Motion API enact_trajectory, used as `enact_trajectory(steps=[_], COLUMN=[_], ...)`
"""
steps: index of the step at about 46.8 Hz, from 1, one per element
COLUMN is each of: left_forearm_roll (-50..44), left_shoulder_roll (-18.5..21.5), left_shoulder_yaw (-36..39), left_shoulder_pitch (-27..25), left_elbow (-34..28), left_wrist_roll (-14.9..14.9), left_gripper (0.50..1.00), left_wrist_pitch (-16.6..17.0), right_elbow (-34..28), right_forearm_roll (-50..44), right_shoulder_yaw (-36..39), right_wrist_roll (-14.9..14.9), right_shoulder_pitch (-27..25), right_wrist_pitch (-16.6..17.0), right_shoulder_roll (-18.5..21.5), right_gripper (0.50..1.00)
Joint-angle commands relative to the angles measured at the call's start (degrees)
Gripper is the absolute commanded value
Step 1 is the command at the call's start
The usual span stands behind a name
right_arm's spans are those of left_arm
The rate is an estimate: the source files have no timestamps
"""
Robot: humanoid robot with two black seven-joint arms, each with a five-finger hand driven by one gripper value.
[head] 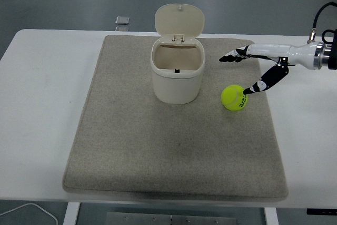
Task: Pick up the tennis ball and place it in the box.
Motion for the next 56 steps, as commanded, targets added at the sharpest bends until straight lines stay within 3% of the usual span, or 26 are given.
enact_trajectory(steps=[1, 25, 36, 40, 46, 56], left_forearm_roll=[0.0, 0.0, 0.0, 0.0, 0.0, 0.0], left_shoulder_roll=[0.0, 0.0, 0.0, 0.0, 0.0, 0.0], left_shoulder_yaw=[0.0, 0.0, 0.0, 0.0, 0.0, 0.0], left_shoulder_pitch=[0.0, 0.0, 0.0, 0.0, 0.0, 0.0], left_elbow=[-0.06, 0.03, -0.06, 0.02, -0.06, 0.02], left_wrist_roll=[0.0, 0.0, 0.0, 0.0, 0.0, 0.0], left_gripper=[0.996, 0.996, 0.996, 0.996, 0.996, 0.996], left_wrist_pitch=[0.0, 0.0, 0.0, 0.0, 0.0, 0.0], right_elbow=[0.04, -0.75, -1.71, -1.71, -1.71, -1.71], right_forearm_roll=[-0.44, -2.11, -3.34, -3.43, -3.43, -3.6], right_shoulder_yaw=[-2.21, -4.32, -4.68, -4.76, -5.38, -5.91], right_wrist_roll=[-0.08, -0.61, -0.7, -0.78, -0.96, -0.96], right_shoulder_pitch=[-0.02, -4.33, -4.77, -5.03, -4.95, -5.03], right_wrist_pitch=[-2.02, -9.05, -10.46, -11.25, -11.43, -11.34], right_shoulder_roll=[0.28, 2.21, 3.18, 3.27, 4.24, 4.24], right_gripper=[0.924, 0.921, 0.907, 0.883, 0.795, 0.727])
